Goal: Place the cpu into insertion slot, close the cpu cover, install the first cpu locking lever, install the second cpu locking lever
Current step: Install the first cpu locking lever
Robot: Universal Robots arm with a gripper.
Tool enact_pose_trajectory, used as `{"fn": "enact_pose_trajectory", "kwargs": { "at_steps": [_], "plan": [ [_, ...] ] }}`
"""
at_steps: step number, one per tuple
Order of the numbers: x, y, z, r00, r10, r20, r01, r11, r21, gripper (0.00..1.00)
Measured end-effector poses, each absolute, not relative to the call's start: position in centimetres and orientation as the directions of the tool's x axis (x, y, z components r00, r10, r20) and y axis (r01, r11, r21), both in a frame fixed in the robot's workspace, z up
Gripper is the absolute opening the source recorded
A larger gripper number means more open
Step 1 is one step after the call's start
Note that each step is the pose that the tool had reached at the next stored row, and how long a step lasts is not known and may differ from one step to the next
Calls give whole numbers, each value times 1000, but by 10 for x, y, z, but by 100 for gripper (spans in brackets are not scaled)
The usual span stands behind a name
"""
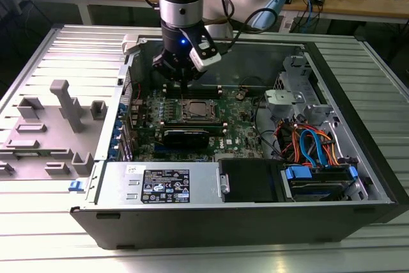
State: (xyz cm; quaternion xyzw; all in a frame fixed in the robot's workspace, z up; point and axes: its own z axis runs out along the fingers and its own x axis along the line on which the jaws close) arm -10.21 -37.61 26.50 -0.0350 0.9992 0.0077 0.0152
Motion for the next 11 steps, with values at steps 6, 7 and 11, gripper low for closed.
{"fn": "enact_pose_trajectory", "kwargs": {
  "at_steps": [6,7,11],
  "plan": [
    [-114,-376,265,-997,-71,-31,-71,997,14,11],
    [-117,-376,265,-997,-71,-31,-71,997,14,11],
    [-120,-372,265,-997,-71,-31,-71,997,14,11]
  ]
}}
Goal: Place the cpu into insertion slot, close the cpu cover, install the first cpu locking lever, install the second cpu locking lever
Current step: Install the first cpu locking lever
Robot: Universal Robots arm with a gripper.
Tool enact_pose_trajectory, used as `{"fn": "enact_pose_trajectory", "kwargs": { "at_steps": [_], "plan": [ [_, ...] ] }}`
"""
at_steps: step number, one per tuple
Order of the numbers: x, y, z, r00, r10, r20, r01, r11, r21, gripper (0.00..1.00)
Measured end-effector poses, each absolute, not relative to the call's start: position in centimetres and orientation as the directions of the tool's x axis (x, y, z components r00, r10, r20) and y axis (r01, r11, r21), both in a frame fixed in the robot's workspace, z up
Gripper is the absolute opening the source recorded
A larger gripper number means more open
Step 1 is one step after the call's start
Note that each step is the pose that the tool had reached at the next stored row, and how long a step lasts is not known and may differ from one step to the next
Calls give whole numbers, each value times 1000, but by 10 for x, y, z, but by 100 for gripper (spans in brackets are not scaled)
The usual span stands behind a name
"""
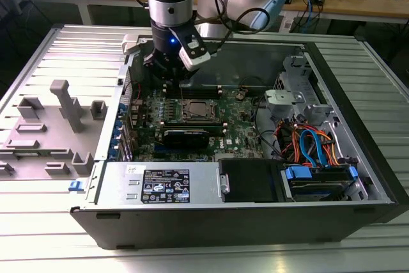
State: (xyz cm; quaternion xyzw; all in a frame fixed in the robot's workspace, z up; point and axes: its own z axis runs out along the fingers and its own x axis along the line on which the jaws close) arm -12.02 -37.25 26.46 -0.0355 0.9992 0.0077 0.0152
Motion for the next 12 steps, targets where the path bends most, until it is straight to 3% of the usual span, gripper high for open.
{"fn": "enact_pose_trajectory", "kwargs": {
  "at_steps": [12],
  "plan": [
    [-121,-353,264,-997,-72,-31,-72,997,14,11]
  ]
}}
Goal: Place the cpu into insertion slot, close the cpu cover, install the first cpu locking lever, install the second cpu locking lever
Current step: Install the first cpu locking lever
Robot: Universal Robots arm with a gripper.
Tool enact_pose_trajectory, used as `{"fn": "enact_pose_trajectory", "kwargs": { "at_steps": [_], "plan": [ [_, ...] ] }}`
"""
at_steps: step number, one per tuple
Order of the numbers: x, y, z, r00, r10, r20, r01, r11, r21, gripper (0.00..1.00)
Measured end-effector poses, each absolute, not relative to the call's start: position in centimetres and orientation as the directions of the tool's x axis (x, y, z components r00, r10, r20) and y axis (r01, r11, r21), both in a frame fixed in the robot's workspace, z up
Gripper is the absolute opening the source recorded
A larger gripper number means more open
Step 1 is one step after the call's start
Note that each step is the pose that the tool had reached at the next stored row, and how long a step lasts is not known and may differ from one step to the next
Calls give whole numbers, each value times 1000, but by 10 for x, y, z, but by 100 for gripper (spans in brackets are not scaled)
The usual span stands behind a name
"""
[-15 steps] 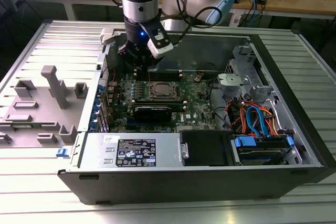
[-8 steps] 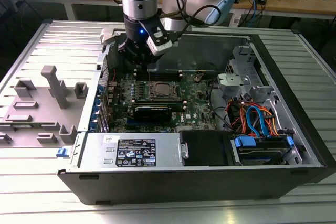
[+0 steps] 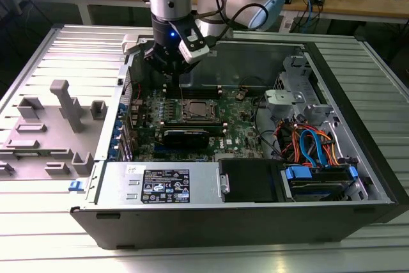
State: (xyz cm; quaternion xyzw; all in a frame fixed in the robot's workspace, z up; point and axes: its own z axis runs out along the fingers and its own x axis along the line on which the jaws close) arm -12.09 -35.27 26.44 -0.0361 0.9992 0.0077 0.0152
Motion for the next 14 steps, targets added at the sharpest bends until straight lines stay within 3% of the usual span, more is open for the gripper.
{"fn": "enact_pose_trajectory", "kwargs": {
  "at_steps": [14],
  "plan": [
    [-95,-351,258,-997,-72,-31,-72,997,14,11]
  ]
}}
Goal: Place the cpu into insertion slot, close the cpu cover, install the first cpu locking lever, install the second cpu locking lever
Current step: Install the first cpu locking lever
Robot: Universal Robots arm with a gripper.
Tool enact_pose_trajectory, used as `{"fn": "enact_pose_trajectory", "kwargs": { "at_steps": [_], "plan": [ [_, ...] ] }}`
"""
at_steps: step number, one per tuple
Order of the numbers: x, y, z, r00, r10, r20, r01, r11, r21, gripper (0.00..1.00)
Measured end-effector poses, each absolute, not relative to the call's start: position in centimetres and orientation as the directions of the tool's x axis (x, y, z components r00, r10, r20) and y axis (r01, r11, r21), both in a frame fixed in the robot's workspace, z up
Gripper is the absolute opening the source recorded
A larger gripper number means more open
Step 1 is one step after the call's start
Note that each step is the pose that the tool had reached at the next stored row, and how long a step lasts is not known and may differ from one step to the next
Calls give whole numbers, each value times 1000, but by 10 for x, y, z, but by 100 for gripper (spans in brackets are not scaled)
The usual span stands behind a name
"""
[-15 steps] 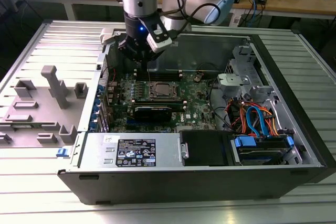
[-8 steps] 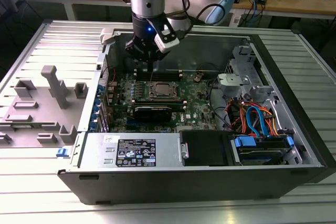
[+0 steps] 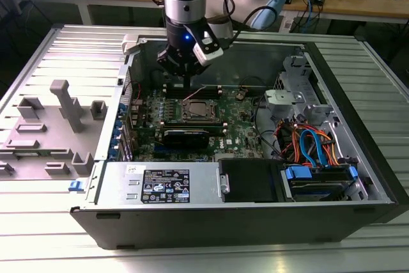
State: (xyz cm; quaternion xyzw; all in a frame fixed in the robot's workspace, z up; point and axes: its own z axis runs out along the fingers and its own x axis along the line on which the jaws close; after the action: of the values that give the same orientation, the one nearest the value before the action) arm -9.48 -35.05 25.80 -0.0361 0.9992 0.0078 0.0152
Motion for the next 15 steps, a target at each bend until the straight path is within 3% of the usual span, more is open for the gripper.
{"fn": "enact_pose_trajectory", "kwargs": {
  "at_steps": [15],
  "plan": [
    [-89,-351,255,-997,-72,-31,-72,997,14,11]
  ]
}}
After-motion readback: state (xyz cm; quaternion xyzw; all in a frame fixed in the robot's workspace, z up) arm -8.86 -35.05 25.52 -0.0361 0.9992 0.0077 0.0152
